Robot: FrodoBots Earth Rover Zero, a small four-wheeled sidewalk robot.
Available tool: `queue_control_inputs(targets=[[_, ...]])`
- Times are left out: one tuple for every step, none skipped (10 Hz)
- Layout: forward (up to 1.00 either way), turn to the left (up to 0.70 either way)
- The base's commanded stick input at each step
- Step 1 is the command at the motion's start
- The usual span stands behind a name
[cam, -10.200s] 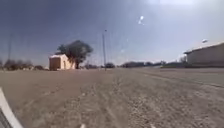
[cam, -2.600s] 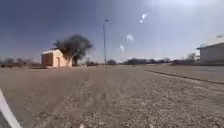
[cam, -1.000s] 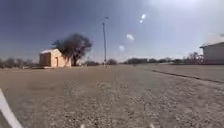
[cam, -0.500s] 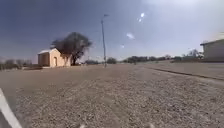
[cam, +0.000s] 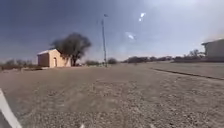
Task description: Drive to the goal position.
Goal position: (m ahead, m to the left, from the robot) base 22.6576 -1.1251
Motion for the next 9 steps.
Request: queue_control_inputs(targets=[[0.7, 0.0], [0.7, 0.0], [0.7, 0.0], [0.7, 0.0], [0.7, 0.0], [0.7, 0.0], [0.7, 0.0], [0.7, 0.0], [0.7, 0.0]])
